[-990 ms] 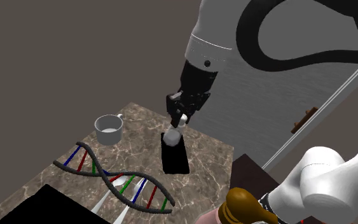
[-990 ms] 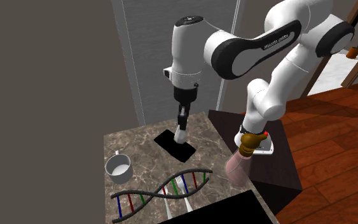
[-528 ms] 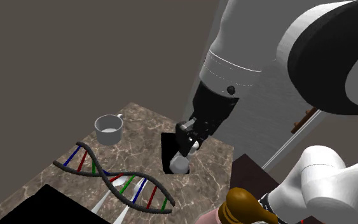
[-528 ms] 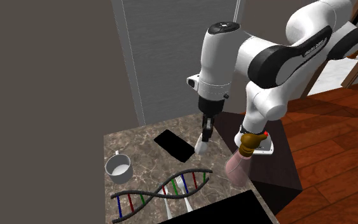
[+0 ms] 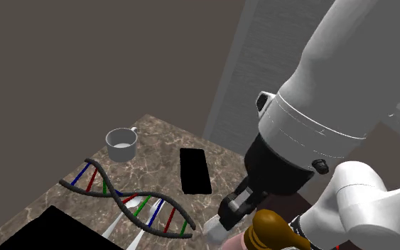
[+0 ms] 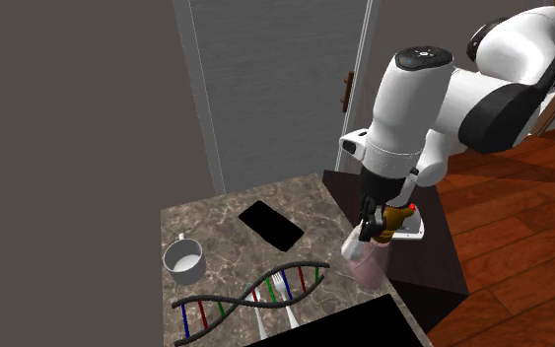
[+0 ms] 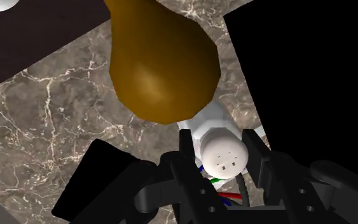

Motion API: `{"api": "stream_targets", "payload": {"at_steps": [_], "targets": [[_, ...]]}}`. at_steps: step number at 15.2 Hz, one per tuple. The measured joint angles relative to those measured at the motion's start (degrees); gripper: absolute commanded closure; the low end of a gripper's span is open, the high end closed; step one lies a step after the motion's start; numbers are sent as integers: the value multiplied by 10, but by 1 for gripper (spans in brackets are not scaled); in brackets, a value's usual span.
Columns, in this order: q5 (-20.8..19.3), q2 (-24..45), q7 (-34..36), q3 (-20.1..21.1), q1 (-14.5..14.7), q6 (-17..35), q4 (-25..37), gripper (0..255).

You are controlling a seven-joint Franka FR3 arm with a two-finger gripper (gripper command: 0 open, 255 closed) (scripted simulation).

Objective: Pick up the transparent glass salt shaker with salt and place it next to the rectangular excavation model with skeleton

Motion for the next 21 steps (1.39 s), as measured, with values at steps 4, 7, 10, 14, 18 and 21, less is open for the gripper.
{"api": "stream_targets", "payload": {"at_steps": [4, 7, 10, 14, 18, 21], "targets": [[25, -18, 52, 37, 23, -17, 13, 255], [45, -27, 91, 68, 38, -18, 17, 255], [61, -26, 132, 102, 47, -23, 37, 255], [77, -27, 158, 132, 53, -10, 34, 255], [87, -26, 156, 147, 55, 19, 8, 255], [96, -28, 154, 156, 59, 39, -14, 255]]}}
